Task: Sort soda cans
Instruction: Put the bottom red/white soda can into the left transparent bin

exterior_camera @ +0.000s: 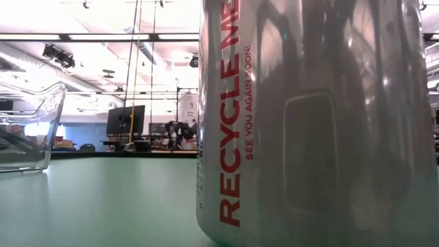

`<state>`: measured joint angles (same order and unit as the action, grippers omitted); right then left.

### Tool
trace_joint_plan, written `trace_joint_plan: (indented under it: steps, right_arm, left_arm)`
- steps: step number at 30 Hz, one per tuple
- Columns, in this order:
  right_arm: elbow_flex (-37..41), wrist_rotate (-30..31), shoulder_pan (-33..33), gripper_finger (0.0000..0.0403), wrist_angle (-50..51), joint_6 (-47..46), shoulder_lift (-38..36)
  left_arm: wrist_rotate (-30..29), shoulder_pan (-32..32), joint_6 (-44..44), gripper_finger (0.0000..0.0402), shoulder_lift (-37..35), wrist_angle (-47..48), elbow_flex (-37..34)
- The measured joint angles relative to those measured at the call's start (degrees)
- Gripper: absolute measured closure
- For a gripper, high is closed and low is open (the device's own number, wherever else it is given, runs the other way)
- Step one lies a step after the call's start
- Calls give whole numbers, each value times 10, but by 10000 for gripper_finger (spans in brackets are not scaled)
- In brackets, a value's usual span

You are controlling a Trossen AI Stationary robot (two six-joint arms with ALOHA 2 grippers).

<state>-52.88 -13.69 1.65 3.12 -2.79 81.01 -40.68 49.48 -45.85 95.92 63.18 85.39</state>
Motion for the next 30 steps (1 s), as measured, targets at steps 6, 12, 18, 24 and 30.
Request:
trace_joint_plan:
  steps: [6,12,18,24,30]
  right_arm:
    - [-6,6,13,156,12,-5,0]
    - [-6,7,50,155,30,-36,-1]
    - [-6,46,117,155,33,-84,-1]
    - [-6,137,197,148,27,-144,-1]
    - [-6,196,260,108,-14,-212,8]
  left_arm:
    - [3,-19,63,37,-9,-90,-62]
    - [20,-40,148,56,-64,-264,-160]
    - [59,-72,237,95,-133,-442,-257]
    - [132,-105,324,125,-177,-568,-320]
    - [174,-127,361,144,-194,-598,-340]
